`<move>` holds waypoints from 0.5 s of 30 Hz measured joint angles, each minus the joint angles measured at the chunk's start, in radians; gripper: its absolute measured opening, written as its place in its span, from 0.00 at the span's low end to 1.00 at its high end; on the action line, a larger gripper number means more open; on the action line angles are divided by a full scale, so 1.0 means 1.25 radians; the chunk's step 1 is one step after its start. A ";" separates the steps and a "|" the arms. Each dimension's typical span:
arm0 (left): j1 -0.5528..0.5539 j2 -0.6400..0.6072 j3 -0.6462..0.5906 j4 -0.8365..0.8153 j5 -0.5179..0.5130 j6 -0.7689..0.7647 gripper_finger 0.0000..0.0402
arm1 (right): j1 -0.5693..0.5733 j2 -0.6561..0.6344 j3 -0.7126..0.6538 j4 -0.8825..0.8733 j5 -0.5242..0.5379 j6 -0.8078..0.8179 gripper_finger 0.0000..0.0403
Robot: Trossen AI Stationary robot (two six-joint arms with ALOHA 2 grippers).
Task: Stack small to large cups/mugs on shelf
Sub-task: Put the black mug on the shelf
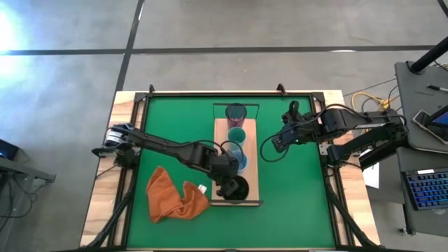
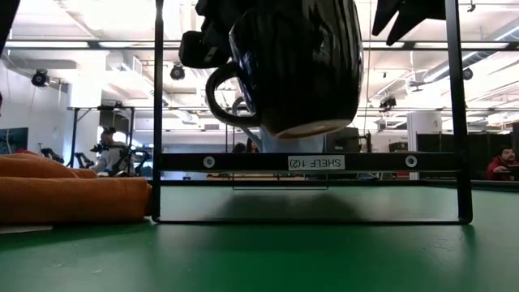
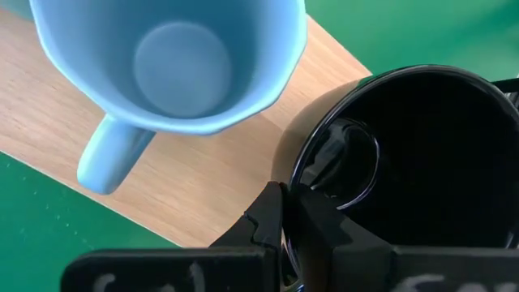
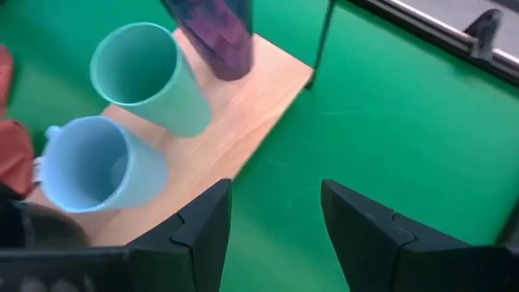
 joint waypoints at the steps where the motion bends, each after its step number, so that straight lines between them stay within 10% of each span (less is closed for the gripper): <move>1: 0.000 0.000 -0.004 0.003 0.000 0.003 0.00 | 0.000 0.000 0.002 0.006 -0.003 0.000 0.46; 15: 0.007 0.000 -0.022 0.039 0.012 0.024 0.07 | 0.003 0.000 0.003 0.009 -0.003 0.015 0.46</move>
